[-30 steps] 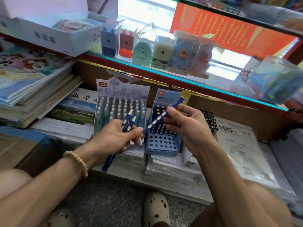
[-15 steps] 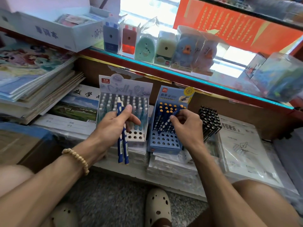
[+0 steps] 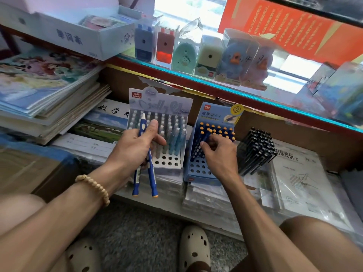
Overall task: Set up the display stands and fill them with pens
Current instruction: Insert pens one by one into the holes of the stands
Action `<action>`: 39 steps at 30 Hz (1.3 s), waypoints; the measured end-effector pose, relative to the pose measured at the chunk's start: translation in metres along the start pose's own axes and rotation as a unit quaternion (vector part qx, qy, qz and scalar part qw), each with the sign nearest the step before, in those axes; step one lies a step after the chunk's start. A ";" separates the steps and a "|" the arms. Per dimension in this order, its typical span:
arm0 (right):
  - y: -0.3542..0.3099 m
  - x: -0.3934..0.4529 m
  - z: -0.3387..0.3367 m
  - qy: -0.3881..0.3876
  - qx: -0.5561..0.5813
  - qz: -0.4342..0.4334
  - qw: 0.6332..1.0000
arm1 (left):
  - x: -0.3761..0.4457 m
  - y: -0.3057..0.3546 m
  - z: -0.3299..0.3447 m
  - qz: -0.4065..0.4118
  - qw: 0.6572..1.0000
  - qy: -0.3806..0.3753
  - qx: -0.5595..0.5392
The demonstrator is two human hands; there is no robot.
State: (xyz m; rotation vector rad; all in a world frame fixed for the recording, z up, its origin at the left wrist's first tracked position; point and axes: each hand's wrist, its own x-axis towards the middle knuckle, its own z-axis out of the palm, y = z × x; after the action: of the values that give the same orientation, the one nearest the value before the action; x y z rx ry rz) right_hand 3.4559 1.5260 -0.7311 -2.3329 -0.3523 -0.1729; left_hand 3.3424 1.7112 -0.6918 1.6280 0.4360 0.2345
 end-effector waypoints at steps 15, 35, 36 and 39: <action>0.000 0.000 0.010 -0.016 0.004 0.005 1.000 | -0.001 0.000 -0.003 0.006 0.998 0.047 -0.035; -0.008 -0.002 0.013 -0.001 -0.091 0.041 0.995 | -0.004 0.004 -0.002 0.000 0.996 0.060 -0.071; -0.013 -0.005 0.009 0.024 -0.091 0.037 0.995 | -0.004 0.004 -0.003 -0.006 0.995 0.066 -0.080; -0.037 -0.015 -0.009 0.003 0.054 0.003 0.999 | -0.002 0.002 -0.005 -0.022 0.992 0.080 -0.099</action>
State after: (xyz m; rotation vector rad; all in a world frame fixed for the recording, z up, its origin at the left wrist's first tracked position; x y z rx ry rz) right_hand 3.4305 1.5415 -0.7031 -2.2256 -0.3437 -0.1536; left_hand 3.3384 1.7151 -0.6889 1.4081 0.5534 0.3659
